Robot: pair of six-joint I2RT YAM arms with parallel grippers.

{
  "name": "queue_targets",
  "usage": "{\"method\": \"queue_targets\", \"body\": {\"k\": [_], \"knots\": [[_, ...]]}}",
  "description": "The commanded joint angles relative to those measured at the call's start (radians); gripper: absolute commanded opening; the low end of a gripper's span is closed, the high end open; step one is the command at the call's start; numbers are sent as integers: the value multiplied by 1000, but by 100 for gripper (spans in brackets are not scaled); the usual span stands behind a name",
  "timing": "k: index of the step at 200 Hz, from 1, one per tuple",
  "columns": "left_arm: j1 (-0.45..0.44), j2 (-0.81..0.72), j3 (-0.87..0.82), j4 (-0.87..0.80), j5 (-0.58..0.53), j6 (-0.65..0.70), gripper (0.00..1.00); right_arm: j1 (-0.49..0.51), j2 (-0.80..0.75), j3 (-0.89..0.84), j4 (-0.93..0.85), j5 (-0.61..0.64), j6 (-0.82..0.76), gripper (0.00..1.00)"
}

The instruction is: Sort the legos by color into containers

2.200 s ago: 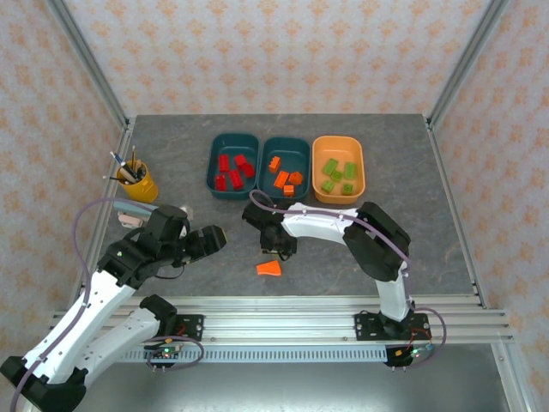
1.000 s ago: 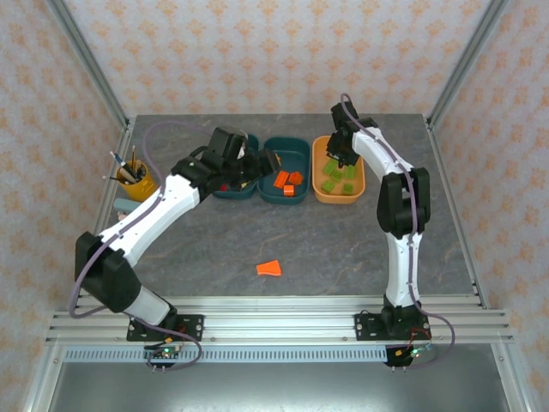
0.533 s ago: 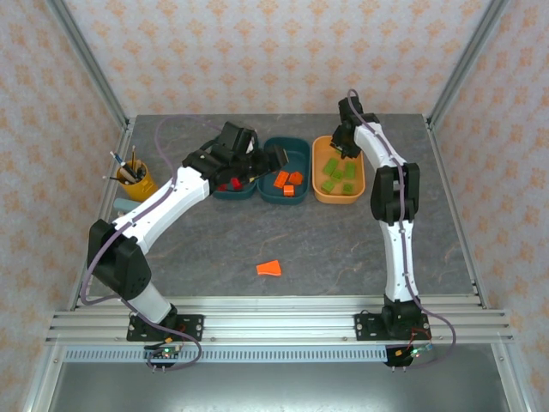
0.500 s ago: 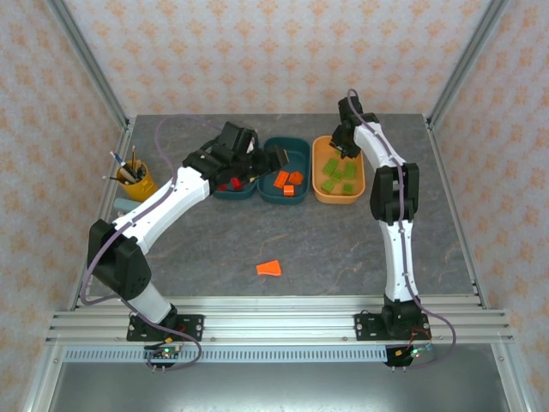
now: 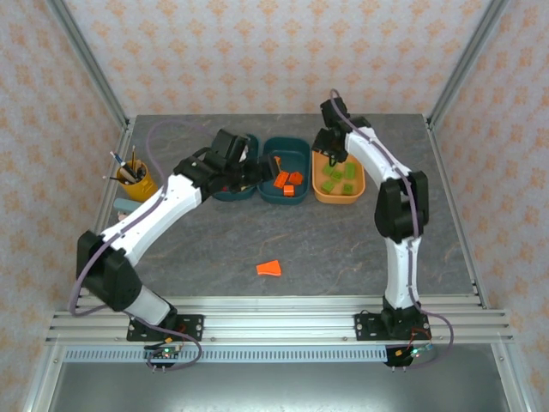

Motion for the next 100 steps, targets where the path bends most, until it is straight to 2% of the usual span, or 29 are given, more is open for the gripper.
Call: {"method": "queue_targets", "body": {"k": [1,20,43,72,100], "knots": [[-5,-140,-95,-101,-64,26,87,135,-231,-233,121,3,-160,60],[-3,-269,-203,-151,-106,17,87,260,-387,-462,188,-91,-285,63],[-3,-439,-336,-214,-160,-22,87,412,-494,-645,168,-153,-417,65],[-4,-639,-481,-276,-186,-91,87,583,-555,-782,164,-140,-602,68],[-5,-805,-580,-351,-206,-147,87,655,-535,-810,181,-119,-726,69]]}}
